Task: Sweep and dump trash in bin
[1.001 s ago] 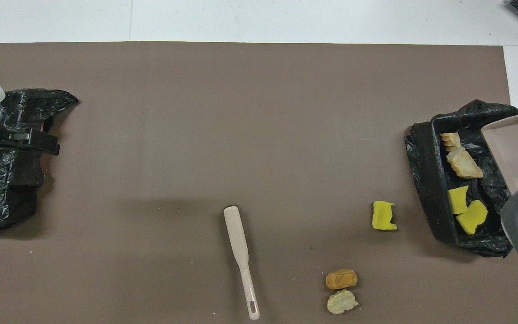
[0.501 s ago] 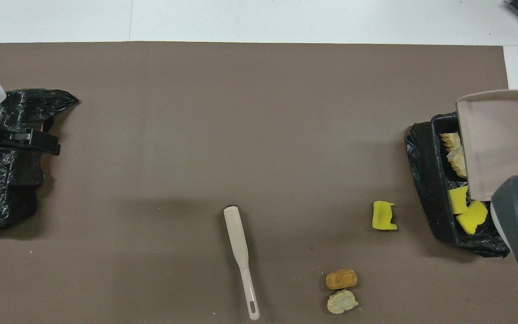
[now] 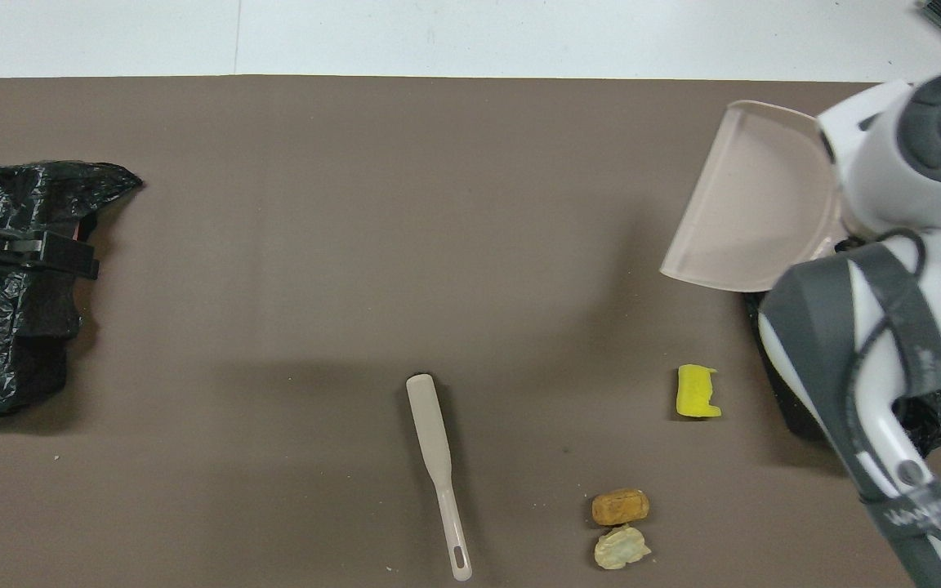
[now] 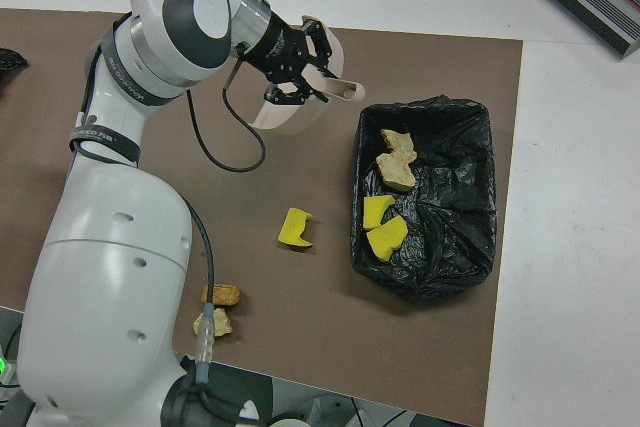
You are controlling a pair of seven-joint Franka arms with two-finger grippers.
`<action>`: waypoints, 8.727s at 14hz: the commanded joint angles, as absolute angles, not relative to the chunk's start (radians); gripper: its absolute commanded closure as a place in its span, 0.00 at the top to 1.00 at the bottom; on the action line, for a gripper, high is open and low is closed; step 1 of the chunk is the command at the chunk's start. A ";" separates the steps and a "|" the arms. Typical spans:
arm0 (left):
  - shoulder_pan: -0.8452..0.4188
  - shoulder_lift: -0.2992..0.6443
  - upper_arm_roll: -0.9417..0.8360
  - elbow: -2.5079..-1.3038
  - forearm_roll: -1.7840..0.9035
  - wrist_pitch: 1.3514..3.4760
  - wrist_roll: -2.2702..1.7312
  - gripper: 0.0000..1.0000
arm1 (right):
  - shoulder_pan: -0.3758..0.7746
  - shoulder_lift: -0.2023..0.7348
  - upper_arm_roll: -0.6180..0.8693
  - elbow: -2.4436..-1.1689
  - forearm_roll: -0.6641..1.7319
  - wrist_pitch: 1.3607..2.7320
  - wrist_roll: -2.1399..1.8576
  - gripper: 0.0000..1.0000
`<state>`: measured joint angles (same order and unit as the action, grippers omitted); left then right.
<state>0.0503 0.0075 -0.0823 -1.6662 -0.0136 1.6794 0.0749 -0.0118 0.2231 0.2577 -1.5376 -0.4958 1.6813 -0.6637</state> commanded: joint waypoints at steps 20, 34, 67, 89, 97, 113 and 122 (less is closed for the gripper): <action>-0.009 -0.052 -0.017 -1.660 -0.006 1.635 0.078 1.00 | 0.425 0.925 0.259 -0.927 -0.137 1.888 0.660 0.00; -0.011 -0.064 -0.017 -1.660 -0.005 1.574 0.078 1.00 | 0.434 0.665 0.258 -1.124 -0.189 1.850 0.631 1.00; -0.568 0.476 -0.037 -1.600 0.023 2.224 -0.460 0.93 | 0.649 -0.008 0.314 -2.307 0.175 2.229 0.732 0.00; -0.471 0.385 -0.026 -1.609 0.037 2.145 -0.200 0.00 | 0.614 -0.140 0.314 -2.355 0.291 1.956 2.046 0.00; -0.347 0.313 -0.026 -1.618 0.035 1.892 0.473 0.00 | 0.598 -0.183 0.314 -2.434 0.443 1.963 2.051 0.00; -0.278 0.154 -0.032 -1.971 0.029 2.121 1.289 0.00 | 0.594 -0.190 0.313 -2.470 0.477 1.986 1.955 0.00; -0.334 0.112 -0.032 -2.037 0.029 2.146 1.231 0.00 | 0.450 -0.121 0.310 -2.467 0.422 2.131 1.619 0.00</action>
<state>-0.3189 0.1458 -0.0427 -1.9927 0.0202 2.1198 1.2601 0.4990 -0.1468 0.3051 -2.4702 0.4461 2.0877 1.7429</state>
